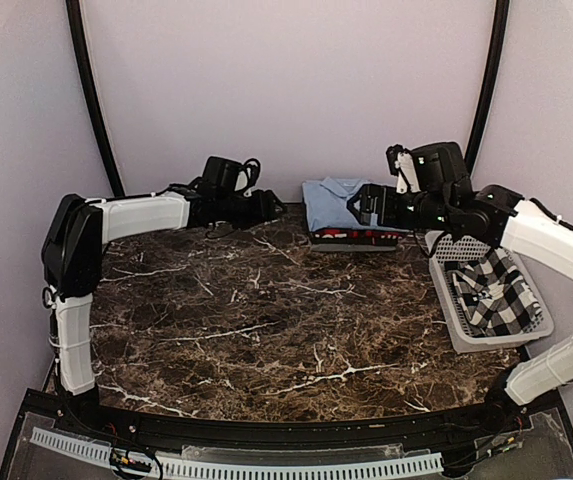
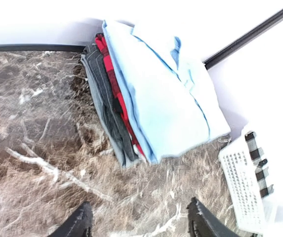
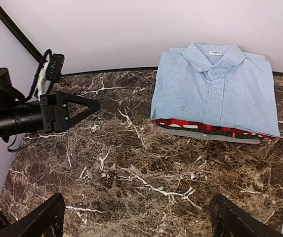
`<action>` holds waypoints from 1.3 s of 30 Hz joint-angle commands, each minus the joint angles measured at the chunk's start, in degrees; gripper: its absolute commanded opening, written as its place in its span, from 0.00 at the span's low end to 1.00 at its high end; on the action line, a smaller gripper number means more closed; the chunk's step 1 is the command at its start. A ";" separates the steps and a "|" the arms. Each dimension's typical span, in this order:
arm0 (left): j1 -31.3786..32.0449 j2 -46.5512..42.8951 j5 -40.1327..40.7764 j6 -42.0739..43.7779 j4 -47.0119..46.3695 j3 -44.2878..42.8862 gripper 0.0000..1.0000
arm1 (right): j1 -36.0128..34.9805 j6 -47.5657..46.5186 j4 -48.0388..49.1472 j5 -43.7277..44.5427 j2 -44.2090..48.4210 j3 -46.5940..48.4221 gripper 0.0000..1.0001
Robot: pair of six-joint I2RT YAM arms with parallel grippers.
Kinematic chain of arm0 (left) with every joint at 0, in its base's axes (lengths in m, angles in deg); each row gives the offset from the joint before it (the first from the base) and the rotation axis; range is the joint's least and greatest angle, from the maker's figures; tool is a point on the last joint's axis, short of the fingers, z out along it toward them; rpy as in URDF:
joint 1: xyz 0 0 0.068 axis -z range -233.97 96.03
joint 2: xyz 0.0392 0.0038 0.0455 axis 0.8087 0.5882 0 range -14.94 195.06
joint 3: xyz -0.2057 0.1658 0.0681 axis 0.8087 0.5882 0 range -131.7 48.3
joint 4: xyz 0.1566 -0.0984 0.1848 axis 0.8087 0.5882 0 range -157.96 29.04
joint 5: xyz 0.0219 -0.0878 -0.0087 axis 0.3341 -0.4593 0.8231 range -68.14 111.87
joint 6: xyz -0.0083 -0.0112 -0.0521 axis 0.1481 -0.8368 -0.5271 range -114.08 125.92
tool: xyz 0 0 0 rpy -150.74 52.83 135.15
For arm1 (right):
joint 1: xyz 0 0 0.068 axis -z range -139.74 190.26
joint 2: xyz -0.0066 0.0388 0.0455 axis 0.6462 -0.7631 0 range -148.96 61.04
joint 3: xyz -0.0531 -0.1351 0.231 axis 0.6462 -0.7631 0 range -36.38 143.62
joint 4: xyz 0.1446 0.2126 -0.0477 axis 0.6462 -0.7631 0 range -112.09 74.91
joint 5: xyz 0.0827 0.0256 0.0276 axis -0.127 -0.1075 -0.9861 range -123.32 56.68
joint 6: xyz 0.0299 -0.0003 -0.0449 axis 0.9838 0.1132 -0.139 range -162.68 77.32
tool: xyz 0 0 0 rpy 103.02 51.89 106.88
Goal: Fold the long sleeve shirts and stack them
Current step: Move the square-folded shirt to the corner of the board, then reset both arms
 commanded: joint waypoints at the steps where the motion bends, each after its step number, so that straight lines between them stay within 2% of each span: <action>1: -0.04 -9.86 1.83 3.29 0.77 6.22 0.72 | 0.31 0.11 3.72 1.87 2.94 -2.14 0.99; 3: -0.02 -13.28 2.37 3.81 1.36 8.29 0.78 | 0.29 0.14 4.88 2.37 4.21 -3.42 0.99; 6: -0.02 -17.93 2.95 4.75 2.55 11.05 0.82 | 0.30 0.15 5.91 3.38 5.70 -5.05 0.99; 9: 0.07 -23.99 3.93 5.67 3.27 15.05 0.93 | 0.30 0.14 6.61 4.53 7.00 -6.36 0.99; 15: 0.07 -33.37 6.18 7.93 6.01 21.18 0.98 | 0.31 0.10 8.23 5.19 9.04 -9.30 0.99; 26: 0.07 -44.74 10.06 10.29 9.48 28.19 0.99 | 0.30 0.83 7.12 7.28 7.86 -11.71 0.99; 34: 0.07 -49.76 11.82 11.62 11.33 30.44 0.99 | 0.30 2.92 4.81 11.87 7.45 -11.65 0.99; 39: 0.07 -51.88 15.60 11.92 10.81 32.03 0.99 | 0.30 3.85 3.01 13.84 7.13 -10.49 0.99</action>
